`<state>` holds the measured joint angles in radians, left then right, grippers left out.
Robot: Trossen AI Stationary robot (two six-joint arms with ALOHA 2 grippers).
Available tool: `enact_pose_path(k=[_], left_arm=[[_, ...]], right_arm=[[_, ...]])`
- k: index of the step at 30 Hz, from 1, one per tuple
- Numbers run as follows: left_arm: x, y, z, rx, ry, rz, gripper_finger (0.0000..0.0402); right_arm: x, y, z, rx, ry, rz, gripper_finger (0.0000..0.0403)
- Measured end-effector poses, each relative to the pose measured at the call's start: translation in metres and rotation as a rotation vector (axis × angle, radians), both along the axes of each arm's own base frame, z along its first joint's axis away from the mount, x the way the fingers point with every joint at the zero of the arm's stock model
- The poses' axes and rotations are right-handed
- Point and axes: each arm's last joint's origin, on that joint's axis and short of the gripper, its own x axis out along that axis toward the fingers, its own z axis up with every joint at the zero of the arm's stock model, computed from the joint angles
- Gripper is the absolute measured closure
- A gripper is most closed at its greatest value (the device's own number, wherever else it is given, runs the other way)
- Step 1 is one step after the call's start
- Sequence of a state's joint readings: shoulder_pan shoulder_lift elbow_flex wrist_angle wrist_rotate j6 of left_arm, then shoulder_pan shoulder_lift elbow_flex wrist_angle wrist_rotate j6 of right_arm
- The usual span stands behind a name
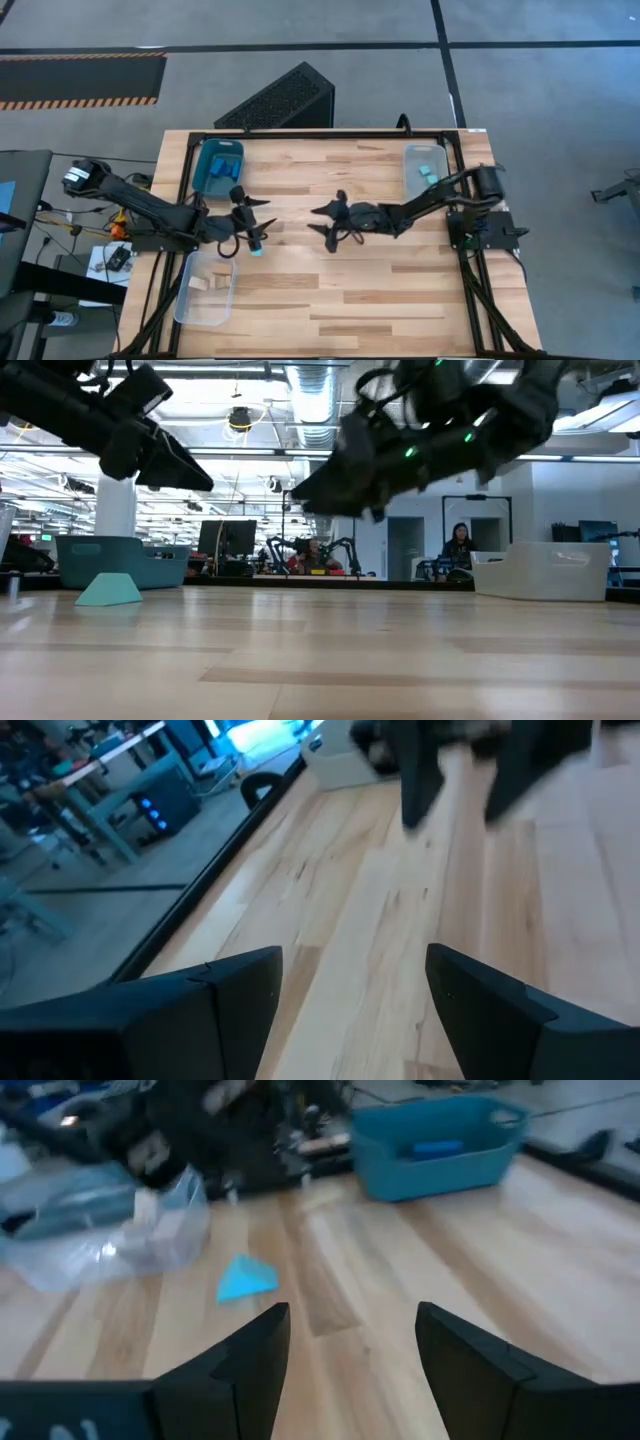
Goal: Sort & place blocks by color
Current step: Put the light blue block into the grey bin
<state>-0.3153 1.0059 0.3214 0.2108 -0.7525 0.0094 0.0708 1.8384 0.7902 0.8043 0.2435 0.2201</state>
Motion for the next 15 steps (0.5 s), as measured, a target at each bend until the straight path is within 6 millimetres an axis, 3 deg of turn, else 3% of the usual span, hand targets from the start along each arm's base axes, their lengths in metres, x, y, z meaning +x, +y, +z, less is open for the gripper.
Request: enact_pose_path(k=[6, 15], left_arm=[[-0.001, 0.0, 0.002, 0.009, 0.006, -0.042, 0.0164], [-0.01, 0.007, -0.019, -0.021, -0.055, -0.053, 0.0164]], right_arm=[[0.035, 0.014, -0.025, -0.071, 0.037, 0.073, 0.0162], [0.066, 0.022, -0.021, -0.096, 0.055, 0.18, 0.0162]])
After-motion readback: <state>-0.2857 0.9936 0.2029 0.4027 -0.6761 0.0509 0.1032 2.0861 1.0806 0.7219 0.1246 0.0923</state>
